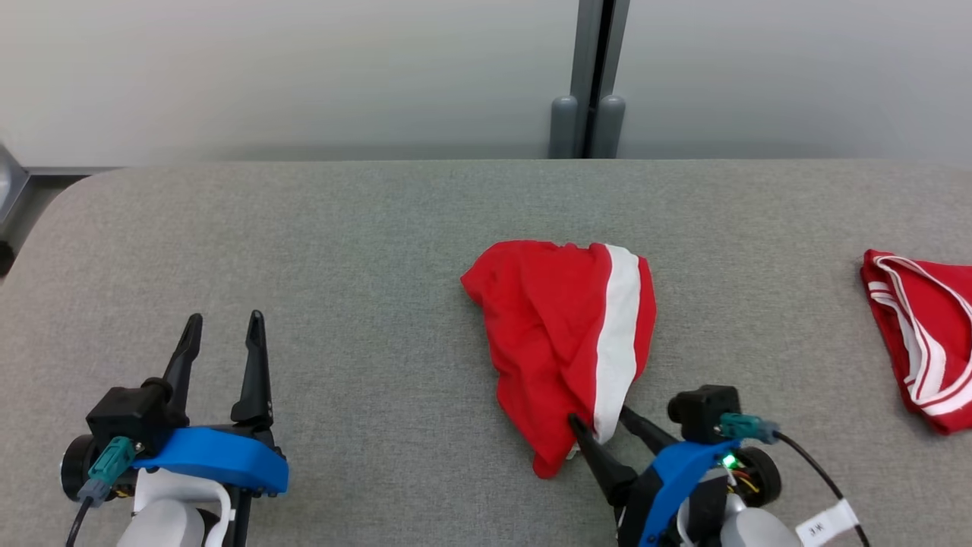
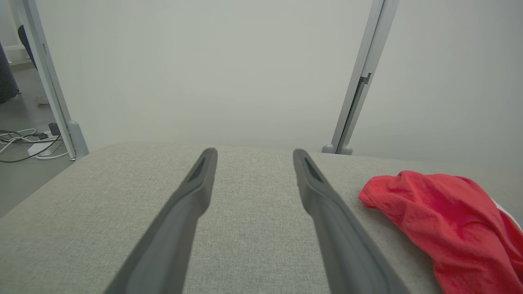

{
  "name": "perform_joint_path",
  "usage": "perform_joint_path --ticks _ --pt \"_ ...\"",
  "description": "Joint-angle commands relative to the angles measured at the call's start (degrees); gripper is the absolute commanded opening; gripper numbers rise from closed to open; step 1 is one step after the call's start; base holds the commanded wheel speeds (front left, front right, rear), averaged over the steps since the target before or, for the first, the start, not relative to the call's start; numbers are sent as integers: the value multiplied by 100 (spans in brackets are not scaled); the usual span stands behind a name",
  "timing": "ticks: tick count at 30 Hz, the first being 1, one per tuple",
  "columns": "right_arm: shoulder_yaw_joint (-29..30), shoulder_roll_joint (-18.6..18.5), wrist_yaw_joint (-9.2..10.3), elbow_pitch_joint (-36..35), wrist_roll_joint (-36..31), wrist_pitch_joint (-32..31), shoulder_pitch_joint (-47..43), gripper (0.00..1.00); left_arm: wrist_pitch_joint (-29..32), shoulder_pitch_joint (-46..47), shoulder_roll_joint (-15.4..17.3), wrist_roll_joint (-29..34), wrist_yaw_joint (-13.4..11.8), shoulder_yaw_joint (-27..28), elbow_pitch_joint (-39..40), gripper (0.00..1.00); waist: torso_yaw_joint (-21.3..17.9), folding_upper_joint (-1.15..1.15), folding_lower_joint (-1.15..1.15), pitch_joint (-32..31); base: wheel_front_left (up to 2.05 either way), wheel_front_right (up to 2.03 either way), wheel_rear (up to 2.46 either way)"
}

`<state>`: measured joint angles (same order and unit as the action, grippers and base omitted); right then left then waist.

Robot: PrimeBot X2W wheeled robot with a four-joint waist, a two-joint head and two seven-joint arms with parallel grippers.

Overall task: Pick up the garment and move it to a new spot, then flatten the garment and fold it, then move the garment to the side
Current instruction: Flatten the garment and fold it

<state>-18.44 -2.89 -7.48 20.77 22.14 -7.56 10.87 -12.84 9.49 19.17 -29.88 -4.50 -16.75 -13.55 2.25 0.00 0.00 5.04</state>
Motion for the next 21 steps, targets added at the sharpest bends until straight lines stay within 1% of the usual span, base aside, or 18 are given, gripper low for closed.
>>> perform_joint_path --ticks 1,2,4,7,8,13,17,19,20,21 --pt "-116 -3 -3 243 73 63 208 34 -3 114 -21 23 31 -14 -35 100 67 0 0 54 0 0 0" --pt "-138 -6 -2 386 22 81 307 0 -4 149 -29 25 38 -30 -49 100 92 0 0 68 0 0 0" --pt "22 -21 -2 646 -181 122 467 0 -9 193 -52 21 62 -67 -84 100 138 0 0 83 0 0 0" --pt "397 -18 -2 865 -693 -3 619 0 -29 223 -74 0 81 -93 -126 100 173 0 0 72 0 0 0" --pt "670 -137 -2 818 -1113 -180 684 0 -38 216 -84 -13 84 -104 -153 100 188 0 0 52 0 0 0" --pt "1155 -646 -2 163 -1990 -662 644 0 -77 150 -112 -48 75 -89 -215 100 164 0 0 -13 0 0 0" --pt "1389 -1022 -2 -318 -2342 -882 599 0 -93 121 -145 -71 79 -105 -240 100 121 0 0 -38 0 0 0" --pt "1330 -1125 -2 -468 -2386 -769 634 0 -101 135 -157 -72 93 -125 -253 100 97 0 0 -38 0 0 0" --pt "1377 -1131 0 -483 -2338 -706 651 100 -98 142 -165 -70 97 -139 -256 100 80 0 0 -37 0 0 0" --pt "1368 -1139 -1 -479 -2279 -652 647 100 -102 152 -175 -64 104 -154 -265 100 71 0 0 -38 0 0 0"
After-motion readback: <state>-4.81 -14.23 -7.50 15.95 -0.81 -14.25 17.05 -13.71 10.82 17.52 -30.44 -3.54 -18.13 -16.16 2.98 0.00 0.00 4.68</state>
